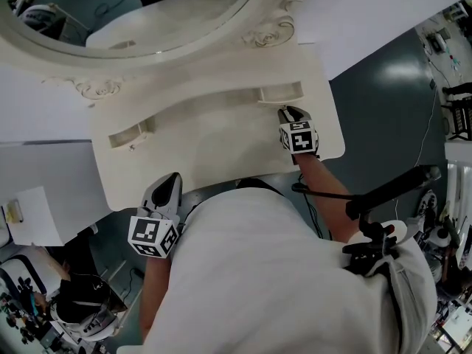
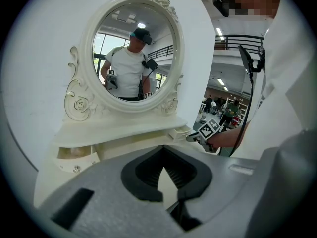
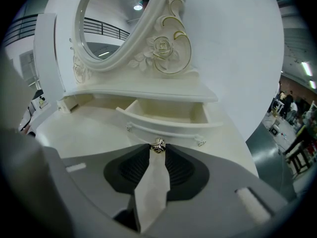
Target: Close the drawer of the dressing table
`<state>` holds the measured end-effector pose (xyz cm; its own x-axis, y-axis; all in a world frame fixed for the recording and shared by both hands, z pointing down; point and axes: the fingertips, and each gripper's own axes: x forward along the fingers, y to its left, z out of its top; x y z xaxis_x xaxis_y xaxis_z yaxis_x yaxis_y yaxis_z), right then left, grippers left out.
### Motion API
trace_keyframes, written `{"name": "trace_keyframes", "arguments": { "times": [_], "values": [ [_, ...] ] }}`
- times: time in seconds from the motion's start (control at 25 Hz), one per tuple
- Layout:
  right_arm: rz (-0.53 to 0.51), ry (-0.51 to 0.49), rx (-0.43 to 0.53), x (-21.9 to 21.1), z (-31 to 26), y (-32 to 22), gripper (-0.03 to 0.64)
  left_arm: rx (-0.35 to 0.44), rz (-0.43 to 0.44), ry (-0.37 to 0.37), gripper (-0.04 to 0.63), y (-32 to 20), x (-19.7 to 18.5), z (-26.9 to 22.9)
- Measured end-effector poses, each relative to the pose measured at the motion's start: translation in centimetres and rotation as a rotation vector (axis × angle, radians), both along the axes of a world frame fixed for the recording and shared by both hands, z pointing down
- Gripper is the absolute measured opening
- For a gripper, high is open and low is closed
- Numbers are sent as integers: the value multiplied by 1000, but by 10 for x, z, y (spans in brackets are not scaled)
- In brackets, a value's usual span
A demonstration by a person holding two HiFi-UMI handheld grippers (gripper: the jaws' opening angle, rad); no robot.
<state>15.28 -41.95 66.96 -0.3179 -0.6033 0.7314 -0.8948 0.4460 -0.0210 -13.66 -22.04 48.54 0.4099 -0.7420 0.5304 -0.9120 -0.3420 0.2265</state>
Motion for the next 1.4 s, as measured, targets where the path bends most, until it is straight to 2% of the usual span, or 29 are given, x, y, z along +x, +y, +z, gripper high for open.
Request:
{"name": "trace_keyframes", "arguments": {
  "times": [1.4],
  "values": [
    [-40,9,27,-14,-3,-73,102,-28,-72,-8,2,-11,-9,2]
  ]
}}
